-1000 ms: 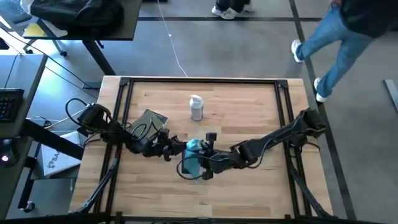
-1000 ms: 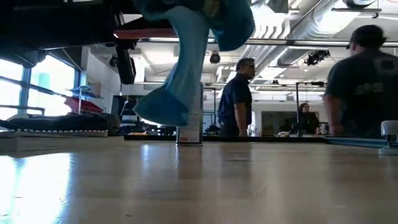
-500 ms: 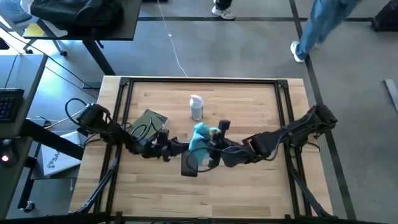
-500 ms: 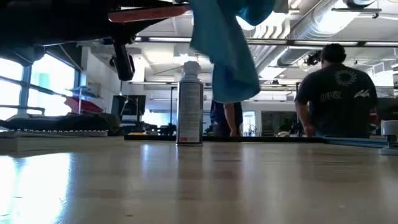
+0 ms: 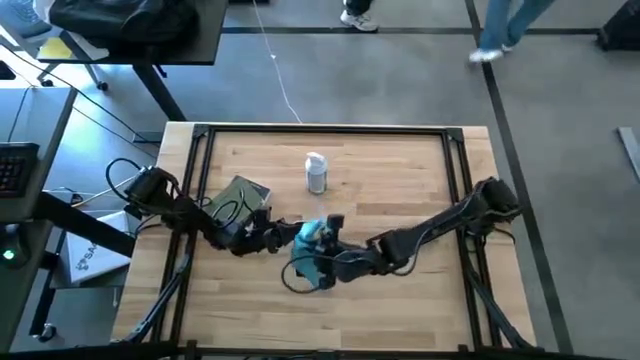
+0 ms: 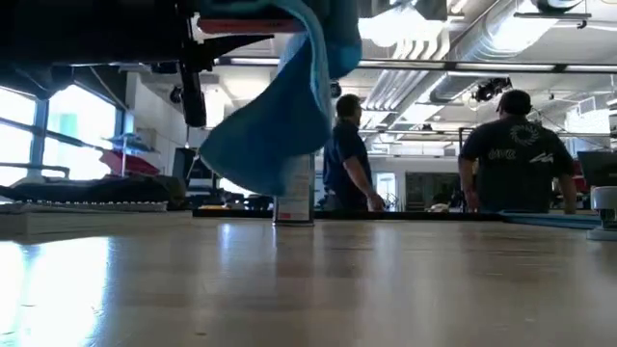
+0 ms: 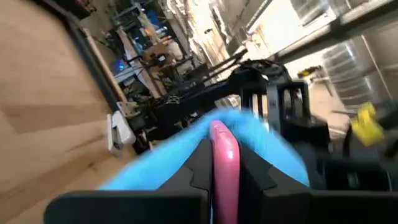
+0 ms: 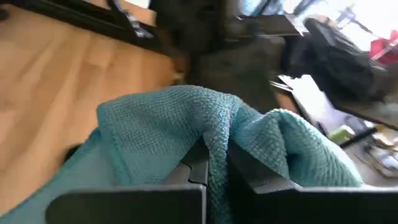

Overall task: Apply microfiber cloth
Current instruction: Wipe the cellphone with the microfiber towel

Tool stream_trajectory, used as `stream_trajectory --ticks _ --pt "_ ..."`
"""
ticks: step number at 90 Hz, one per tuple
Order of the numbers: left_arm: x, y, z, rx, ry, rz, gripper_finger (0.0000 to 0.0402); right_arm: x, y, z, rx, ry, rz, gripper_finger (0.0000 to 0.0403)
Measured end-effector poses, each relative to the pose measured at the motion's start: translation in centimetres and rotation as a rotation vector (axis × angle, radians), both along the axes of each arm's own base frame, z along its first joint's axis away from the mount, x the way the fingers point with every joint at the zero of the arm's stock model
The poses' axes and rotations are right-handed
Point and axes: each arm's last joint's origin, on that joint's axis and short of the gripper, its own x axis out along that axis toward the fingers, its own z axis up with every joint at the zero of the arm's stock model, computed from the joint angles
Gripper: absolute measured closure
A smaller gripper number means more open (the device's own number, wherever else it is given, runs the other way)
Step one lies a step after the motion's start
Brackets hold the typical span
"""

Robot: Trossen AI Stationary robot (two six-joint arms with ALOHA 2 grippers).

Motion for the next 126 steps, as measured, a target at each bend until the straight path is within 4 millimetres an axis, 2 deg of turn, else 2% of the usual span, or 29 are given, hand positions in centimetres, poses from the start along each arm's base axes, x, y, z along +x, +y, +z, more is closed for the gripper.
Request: stream_trajectory --ticks 25,42,56,76,86,96,110,126 --pt "0.2 1.1 0.4 -0.062 -0.033 0.072 0.0389 0.2 1.4 -0.9 0.148 -0.022 0.058 0.0403" --pt "0.3 1.5 0.5 -0.109 -0.053 0.086 0.0389 -0.3 2.1 -0.8 0.088 -0.027 0.028 0.0403" --pt "0.4 0.9 0.8 -0.1 -0.057 0.082 0.0389 0.3 0.6 -0.5 0.01 -0.039 -0.033 0.0403" --pt "0.4 0.0 1.1 -0.1 -0.067 0.058 0.0389 0.4 -2.3 1.8 -0.039 -0.074 -0.087 0.0403" --pt "0.4 0.0 1.1 -0.104 -0.067 0.063 0.0389 0.5 -3.2 2.2 -0.02 -0.071 -0.074 0.0403" --pt "0.4 0.1 1.1 -0.114 -0.065 0.088 0.0389 0.9 -3.7 1.8 0.046 -0.059 -0.027 0.0403" --pt "0.3 0.2 0.8 -0.133 -0.04 0.174 0.0389 1.5 -4.0 0.5 0.104 -0.043 -0.064 0.0403" --pt "0.2 0.3 0.8 -0.143 -0.033 0.217 0.0389 1.5 -3.3 -0.2 0.128 -0.017 -0.032 0.0403"
